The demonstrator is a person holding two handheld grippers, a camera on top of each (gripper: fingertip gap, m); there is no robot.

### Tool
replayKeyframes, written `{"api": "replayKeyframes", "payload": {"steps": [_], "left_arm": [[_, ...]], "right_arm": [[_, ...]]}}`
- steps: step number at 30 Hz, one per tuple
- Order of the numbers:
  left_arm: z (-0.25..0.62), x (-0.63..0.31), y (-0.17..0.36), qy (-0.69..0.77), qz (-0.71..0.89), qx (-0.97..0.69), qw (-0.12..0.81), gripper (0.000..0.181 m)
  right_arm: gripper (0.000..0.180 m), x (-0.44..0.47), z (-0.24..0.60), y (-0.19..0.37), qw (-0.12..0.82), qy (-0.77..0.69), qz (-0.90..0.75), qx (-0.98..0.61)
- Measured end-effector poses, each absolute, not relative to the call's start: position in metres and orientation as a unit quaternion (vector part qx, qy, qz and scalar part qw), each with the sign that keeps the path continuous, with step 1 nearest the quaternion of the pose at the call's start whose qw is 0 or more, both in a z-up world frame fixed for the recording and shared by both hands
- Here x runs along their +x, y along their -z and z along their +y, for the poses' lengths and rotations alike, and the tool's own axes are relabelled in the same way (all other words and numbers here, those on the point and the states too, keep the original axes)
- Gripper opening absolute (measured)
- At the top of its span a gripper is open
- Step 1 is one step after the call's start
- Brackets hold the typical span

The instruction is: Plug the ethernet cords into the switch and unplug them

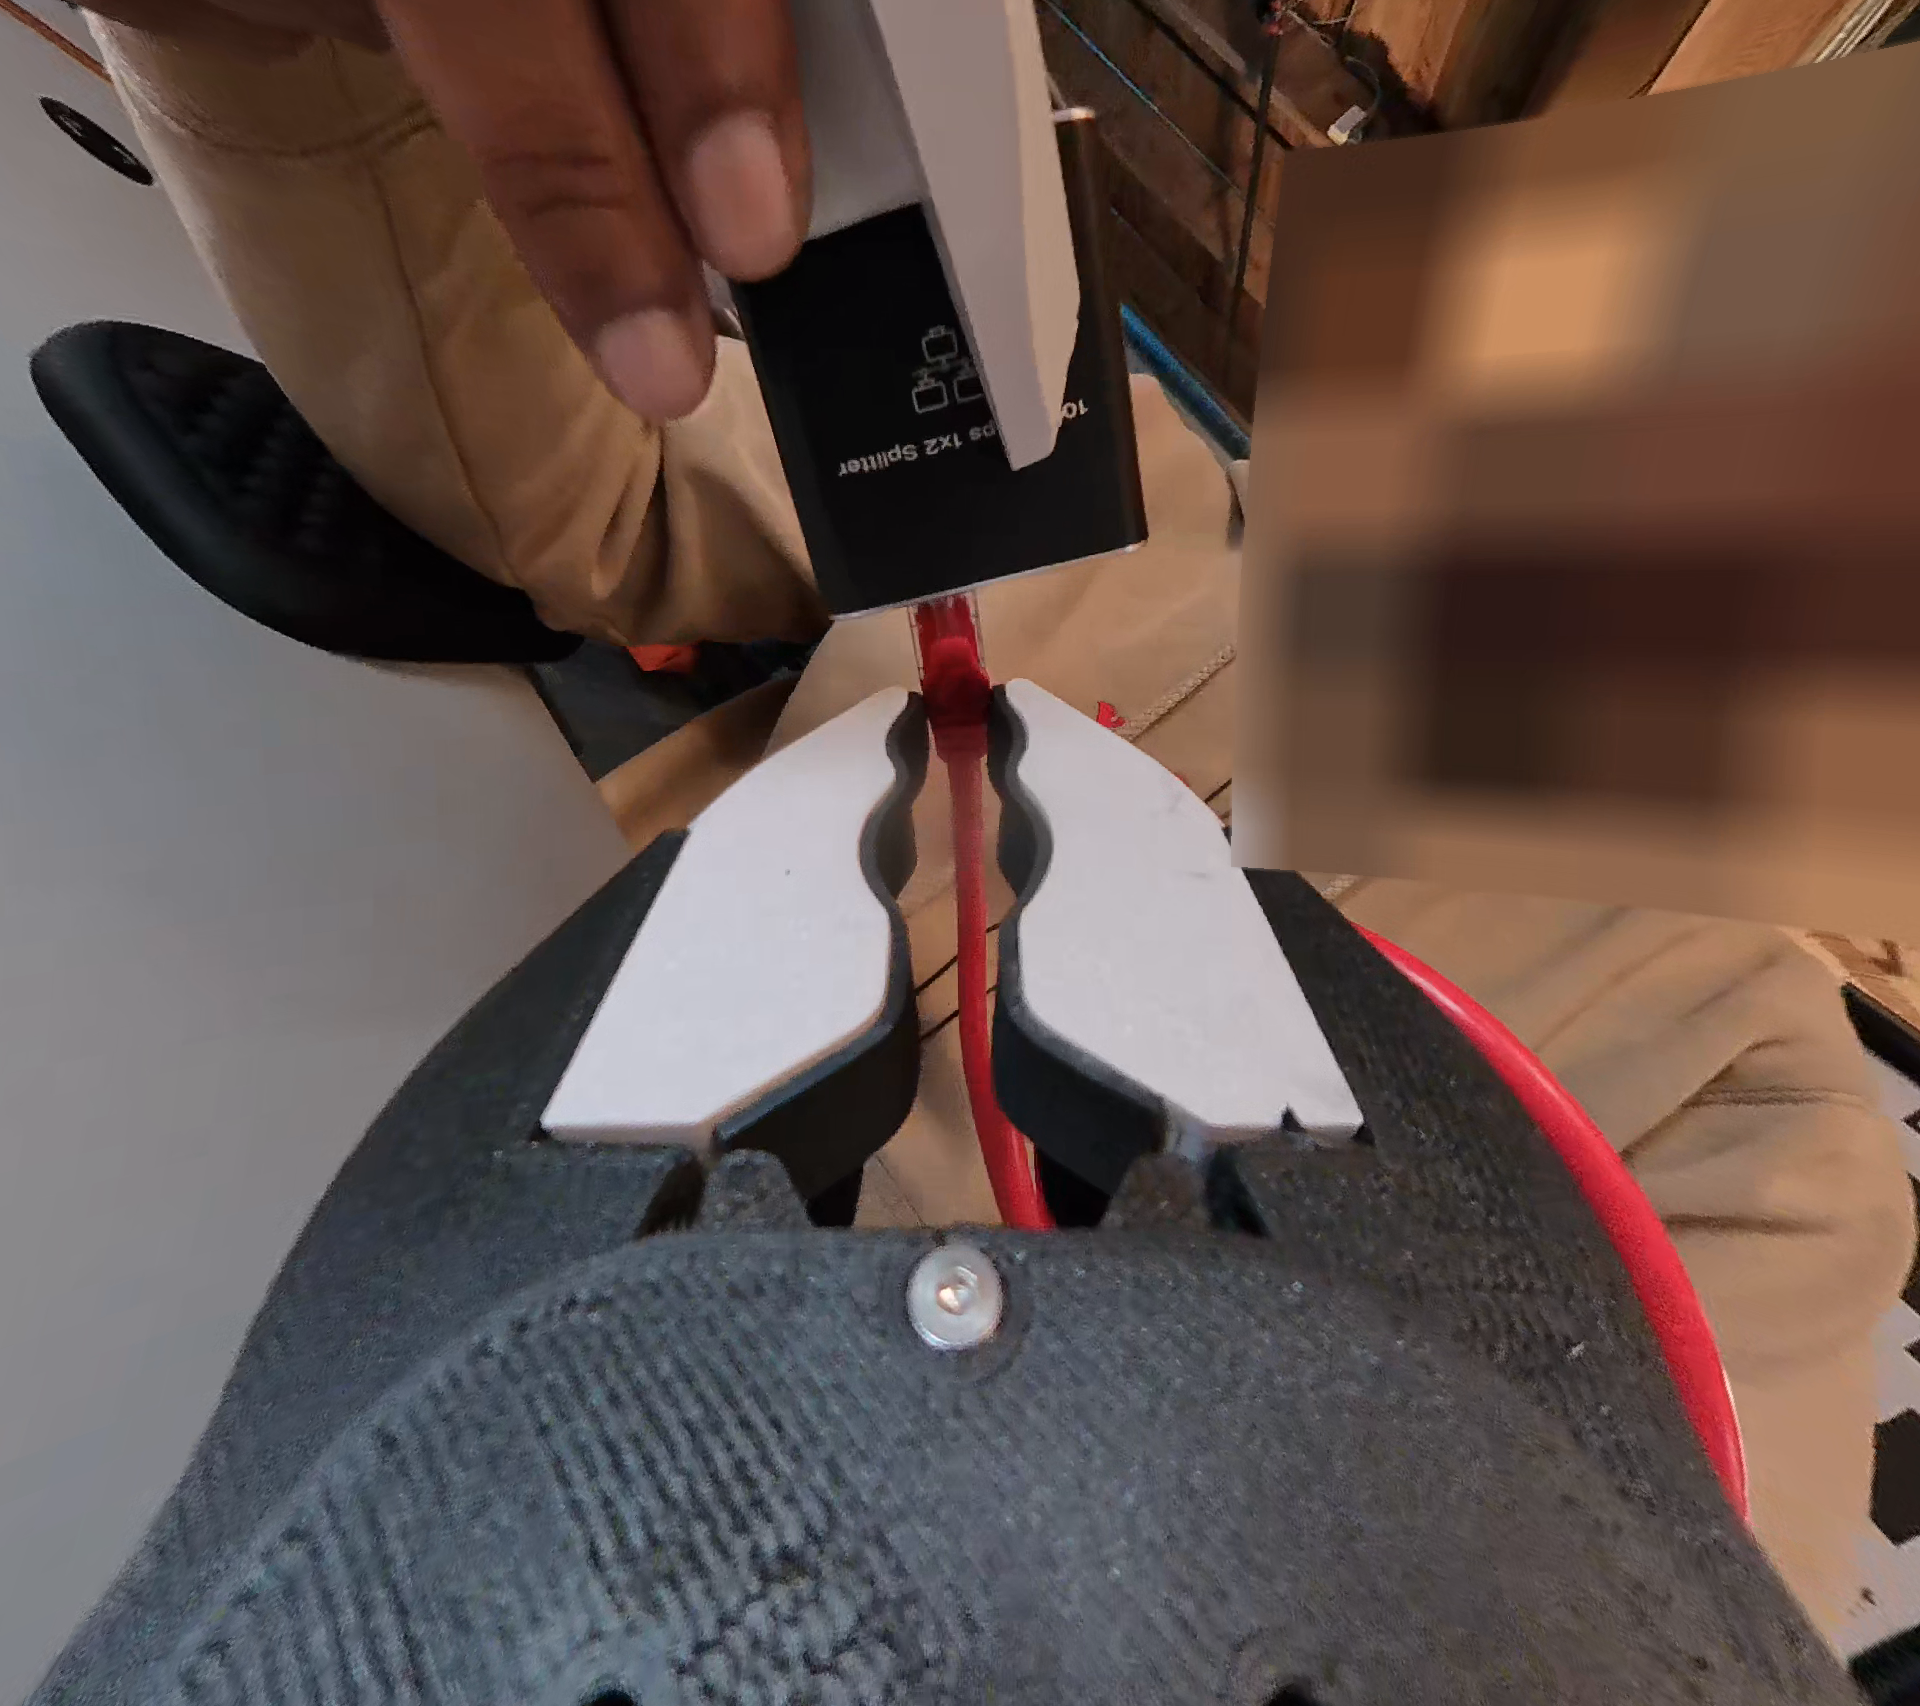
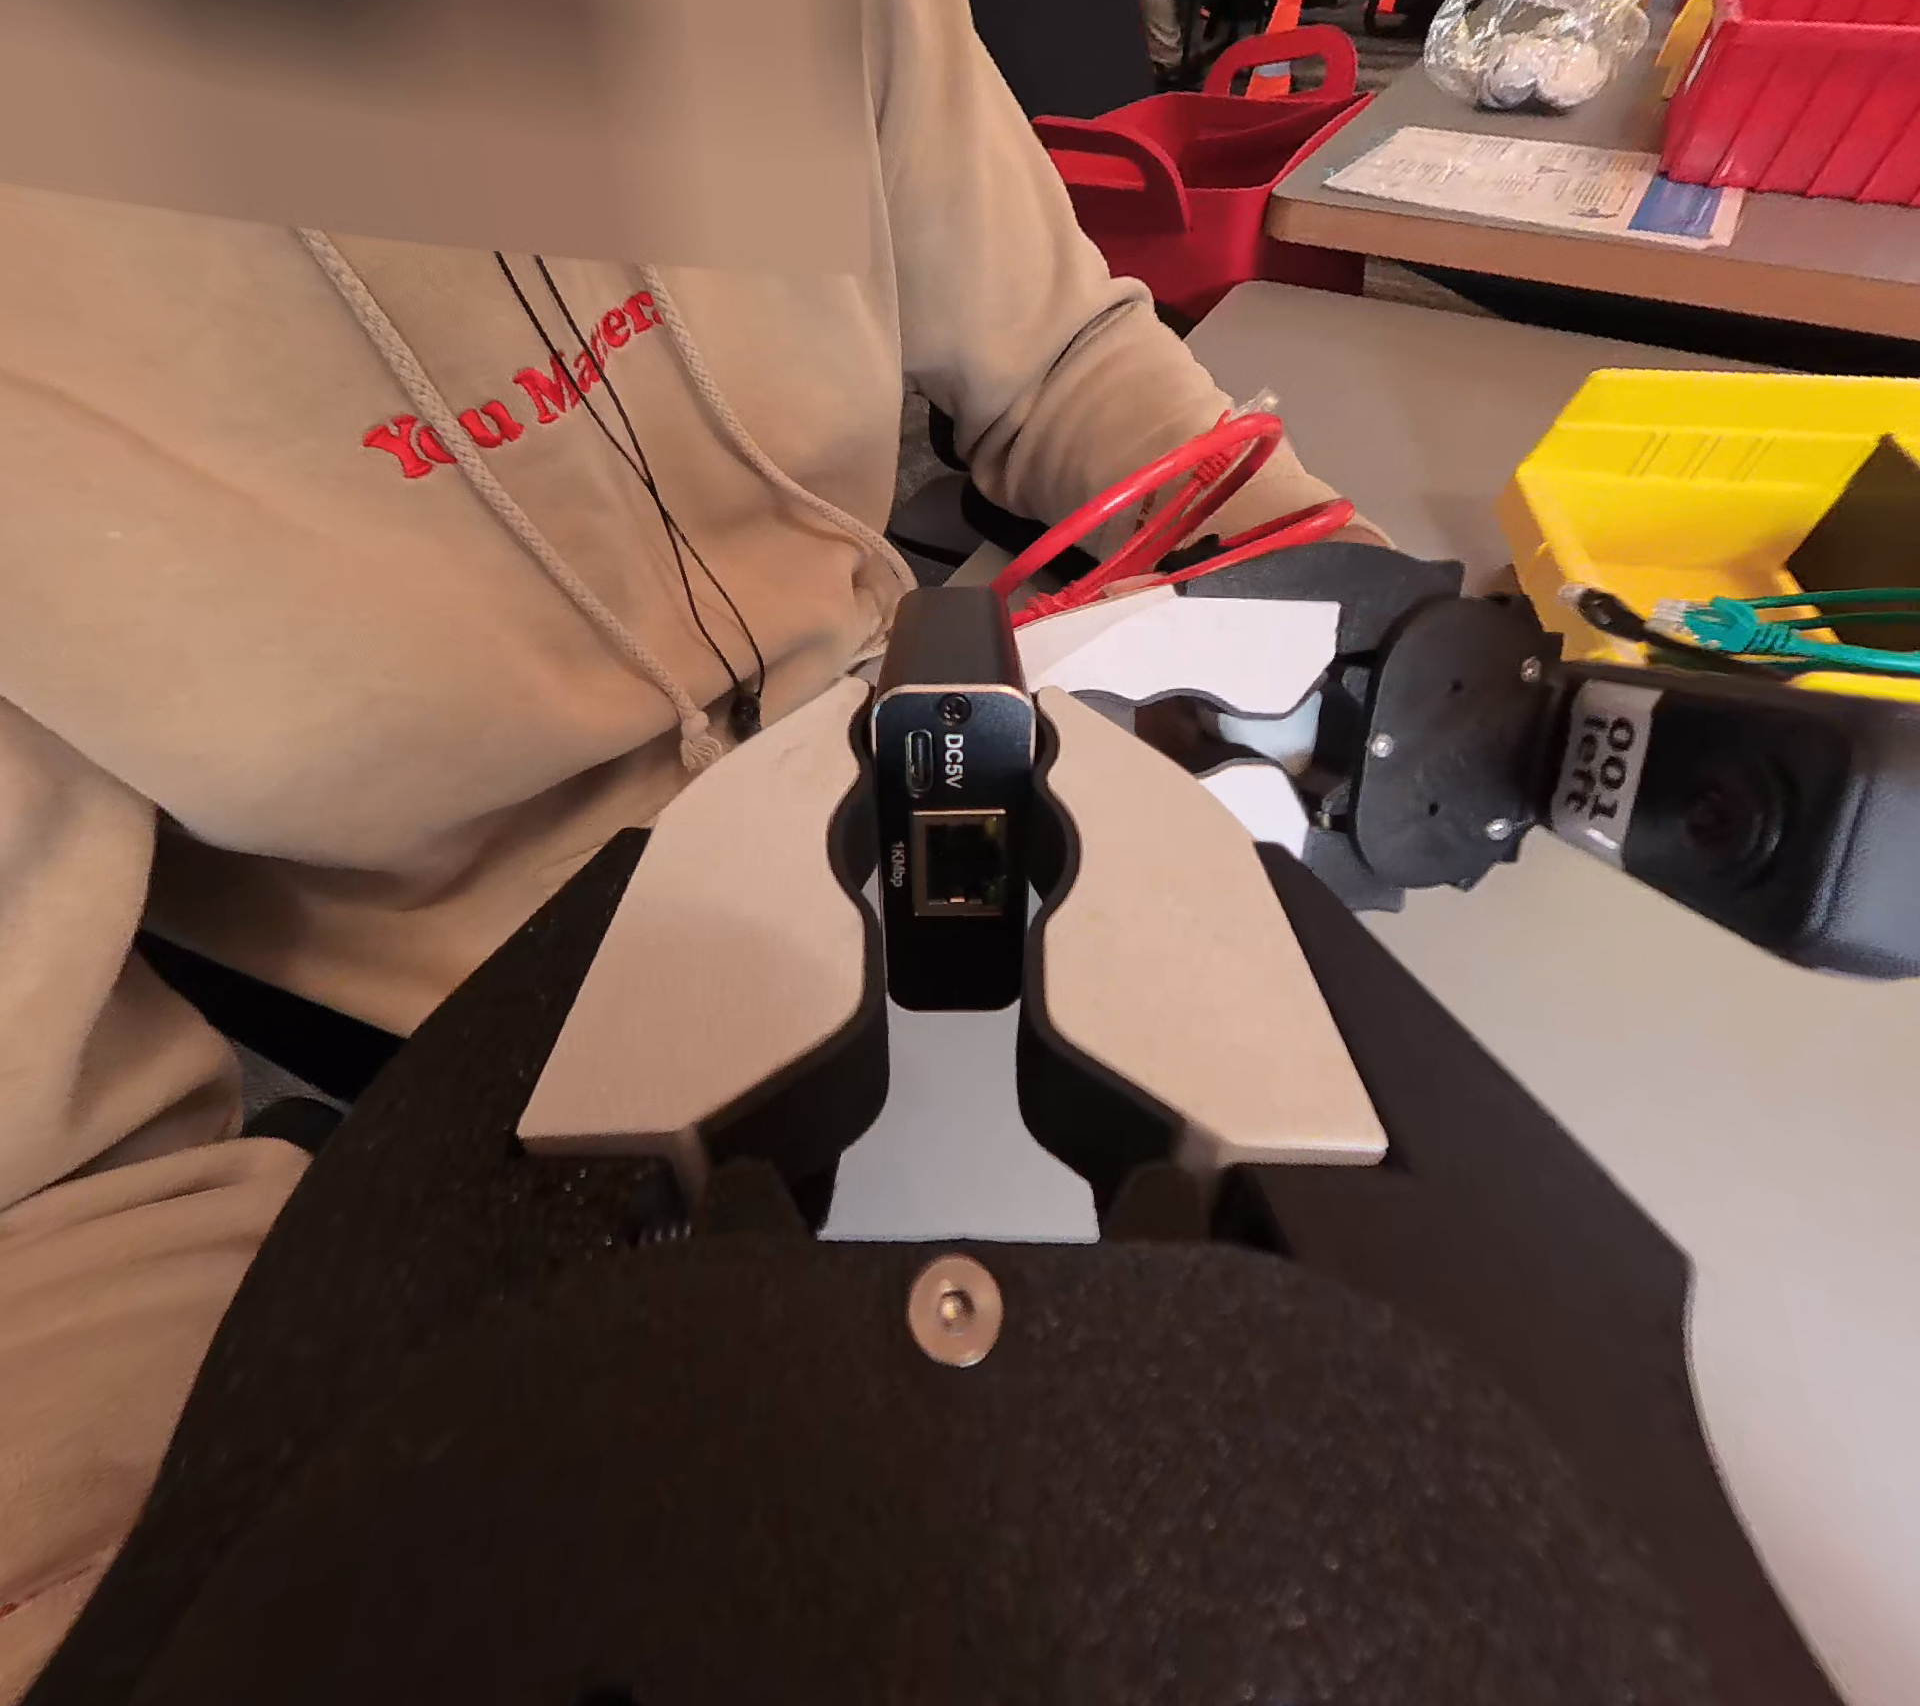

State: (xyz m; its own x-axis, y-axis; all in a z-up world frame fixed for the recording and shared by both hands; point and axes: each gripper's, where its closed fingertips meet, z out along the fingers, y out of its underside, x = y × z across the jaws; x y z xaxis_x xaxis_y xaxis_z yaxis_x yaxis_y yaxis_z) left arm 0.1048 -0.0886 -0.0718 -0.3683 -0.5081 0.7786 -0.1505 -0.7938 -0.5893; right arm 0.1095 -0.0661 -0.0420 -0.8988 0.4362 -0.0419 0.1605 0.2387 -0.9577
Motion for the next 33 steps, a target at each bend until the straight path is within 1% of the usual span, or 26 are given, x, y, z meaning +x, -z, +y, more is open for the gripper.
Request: {"api": "replayKeyframes", "payload": {"steps": [1, 6, 11, 15, 25, 28, 30, 33], "left_arm": [[-0.089, 0.106, 0.072, 0.768, 0.301, -0.553, 0.119, 0.01], [-0.084, 0.104, 0.065, 0.748, 0.312, -0.562, 0.163, 0.01], [-0.091, 0.11, 0.064, 0.734, 0.337, -0.566, 0.167, 0.01], [-0.082, 0.108, 0.061, 0.73, 0.32, -0.574, 0.188, 0.01], [-0.083, 0.11, 0.051, 0.733, 0.322, -0.563, 0.207, 0.01], [-0.077, 0.104, 0.048, 0.735, 0.305, -0.564, 0.219, 0.011], [-0.063, 0.093, 0.039, 0.725, 0.285, -0.564, 0.273, 0.011], [-0.039, 0.06, 0.009, 0.704, 0.235, -0.535, 0.404, 0.011]], "right_arm": [[0.024, 0.11, -0.067, 0.041, 0.112, -0.588, -0.778, -0.192], [0.025, 0.108, -0.063, 0.034, 0.111, -0.609, -0.759, -0.2], [0.025, 0.109, -0.07, 0.032, 0.071, -0.631, -0.751, -0.182], [0.025, 0.108, -0.064, 0.027, 0.087, -0.641, -0.74, -0.186], [0.025, 0.105, -0.062, 0.019, 0.067, -0.684, -0.707, -0.169], [0.025, 0.1, -0.056, 0.016, 0.094, -0.681, -0.704, -0.18], [0.025, 0.095, -0.045, 0.006, 0.148, -0.688, -0.685, -0.187], [0.024, 0.096, -0.034, -0.011, 0.178, -0.719, -0.648, -0.179]]}}
